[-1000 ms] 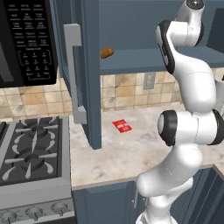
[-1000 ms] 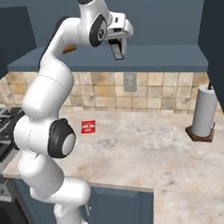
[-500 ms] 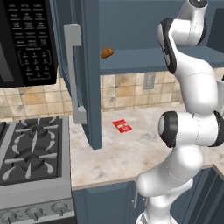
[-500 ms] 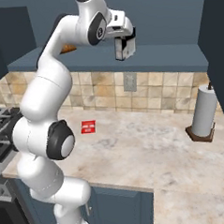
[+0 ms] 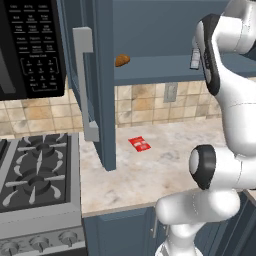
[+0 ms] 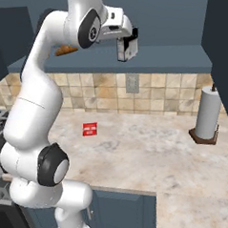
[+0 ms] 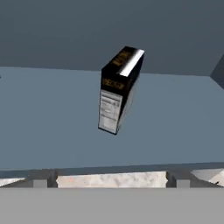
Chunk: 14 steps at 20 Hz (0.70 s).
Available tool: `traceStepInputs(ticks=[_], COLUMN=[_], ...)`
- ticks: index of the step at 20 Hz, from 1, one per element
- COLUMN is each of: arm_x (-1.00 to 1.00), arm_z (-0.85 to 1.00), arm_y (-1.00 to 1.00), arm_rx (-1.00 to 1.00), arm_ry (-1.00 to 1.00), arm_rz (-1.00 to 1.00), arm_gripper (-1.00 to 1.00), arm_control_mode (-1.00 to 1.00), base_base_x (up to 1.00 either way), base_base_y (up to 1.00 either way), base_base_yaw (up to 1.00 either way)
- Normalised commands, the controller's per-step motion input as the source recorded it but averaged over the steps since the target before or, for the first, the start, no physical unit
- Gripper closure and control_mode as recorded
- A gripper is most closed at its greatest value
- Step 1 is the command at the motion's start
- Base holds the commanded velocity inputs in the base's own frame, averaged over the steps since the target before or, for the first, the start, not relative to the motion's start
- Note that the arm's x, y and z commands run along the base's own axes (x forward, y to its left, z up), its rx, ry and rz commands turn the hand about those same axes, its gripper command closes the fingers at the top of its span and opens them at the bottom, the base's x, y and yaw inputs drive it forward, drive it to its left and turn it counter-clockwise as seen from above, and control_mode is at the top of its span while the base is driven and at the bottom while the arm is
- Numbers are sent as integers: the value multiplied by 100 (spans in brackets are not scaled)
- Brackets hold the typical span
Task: Pick the cereal and yogurt from the counter and place them in the cabinets closest to them.
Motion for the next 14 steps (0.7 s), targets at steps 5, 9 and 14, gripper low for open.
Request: traceStepInputs(ticks=[5, 9, 14], arm_x=[-100, -100, -74], arm_z=[-6, -38, -72], arm_y=[12, 25, 43], arm_rx=[-9, -15, -23], arm_ry=[-3, -9, -5], arm_rz=[5, 3, 6], arm_gripper=[-100, -100, -100], arm_control_mode=[-100, -100, -100], base_base_x=[0, 0, 0], base_base_y=[0, 0, 0], base_base_yaw=[0, 0, 0])
